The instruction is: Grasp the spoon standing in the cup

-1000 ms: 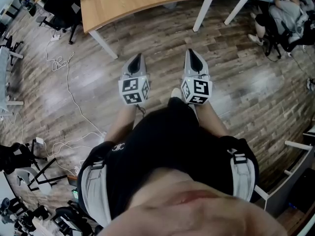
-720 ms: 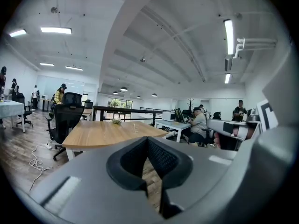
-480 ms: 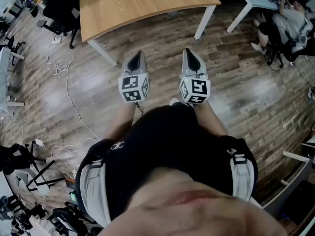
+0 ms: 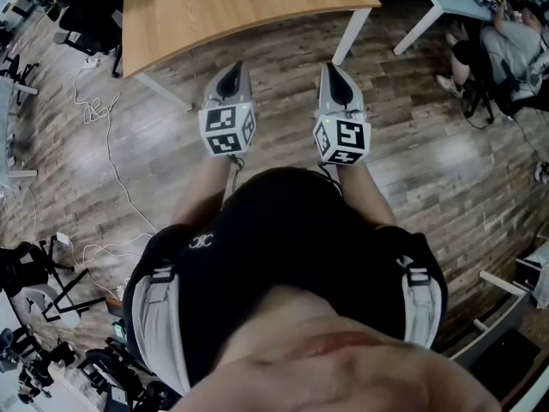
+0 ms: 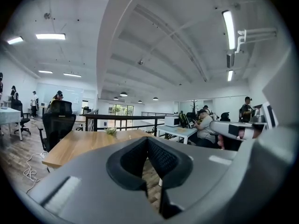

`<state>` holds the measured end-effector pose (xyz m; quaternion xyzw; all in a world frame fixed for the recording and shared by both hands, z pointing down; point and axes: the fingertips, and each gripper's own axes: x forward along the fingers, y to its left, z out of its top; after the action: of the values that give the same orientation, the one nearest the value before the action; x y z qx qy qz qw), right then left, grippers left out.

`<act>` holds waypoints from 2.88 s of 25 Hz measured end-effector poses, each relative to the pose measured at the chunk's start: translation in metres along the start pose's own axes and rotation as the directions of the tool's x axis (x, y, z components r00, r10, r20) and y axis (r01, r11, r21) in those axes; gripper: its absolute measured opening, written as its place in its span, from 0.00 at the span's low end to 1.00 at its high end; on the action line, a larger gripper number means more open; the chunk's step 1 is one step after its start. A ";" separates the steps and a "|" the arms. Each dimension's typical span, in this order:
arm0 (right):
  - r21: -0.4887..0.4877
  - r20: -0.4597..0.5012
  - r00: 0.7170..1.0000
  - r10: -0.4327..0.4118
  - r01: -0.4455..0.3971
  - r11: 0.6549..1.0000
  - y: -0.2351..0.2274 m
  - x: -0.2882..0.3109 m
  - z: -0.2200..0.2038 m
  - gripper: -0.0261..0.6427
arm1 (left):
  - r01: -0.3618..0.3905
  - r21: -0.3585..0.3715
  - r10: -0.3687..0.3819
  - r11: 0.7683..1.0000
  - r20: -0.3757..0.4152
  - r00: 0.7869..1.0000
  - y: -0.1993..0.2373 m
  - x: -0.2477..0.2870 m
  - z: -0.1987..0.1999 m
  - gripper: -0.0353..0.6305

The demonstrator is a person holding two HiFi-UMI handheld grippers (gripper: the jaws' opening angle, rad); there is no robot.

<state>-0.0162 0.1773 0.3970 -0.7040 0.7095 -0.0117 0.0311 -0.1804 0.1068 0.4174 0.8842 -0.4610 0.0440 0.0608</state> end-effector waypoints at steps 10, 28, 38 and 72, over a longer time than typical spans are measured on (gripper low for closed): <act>0.040 -0.036 0.999 0.013 -0.012 0.999 -0.062 0.026 -0.005 0.04 | 0.020 0.017 -0.019 1.000 -0.046 0.999 -0.049 0.062 -0.003 0.07; 0.018 -0.081 0.997 0.013 -0.012 1.000 -0.103 0.124 -0.031 0.04 | 0.094 -0.013 -0.095 0.995 -0.072 0.993 -0.032 0.188 -0.012 0.07; -0.013 -0.044 0.998 0.037 -0.038 0.999 -0.134 0.277 -0.012 0.04 | 0.106 0.009 -0.105 0.994 -0.055 0.993 0.021 0.328 0.027 0.07; 0.037 -0.155 0.950 0.272 -0.270 0.962 -0.208 0.539 -0.044 0.04 | -0.124 0.056 0.133 0.991 -0.239 0.962 0.125 0.568 0.002 0.07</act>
<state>0.1850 -0.3642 0.4382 -0.5965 0.7994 -0.0685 -0.0187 0.0415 -0.4239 0.4995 0.8415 -0.5056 0.1647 0.0956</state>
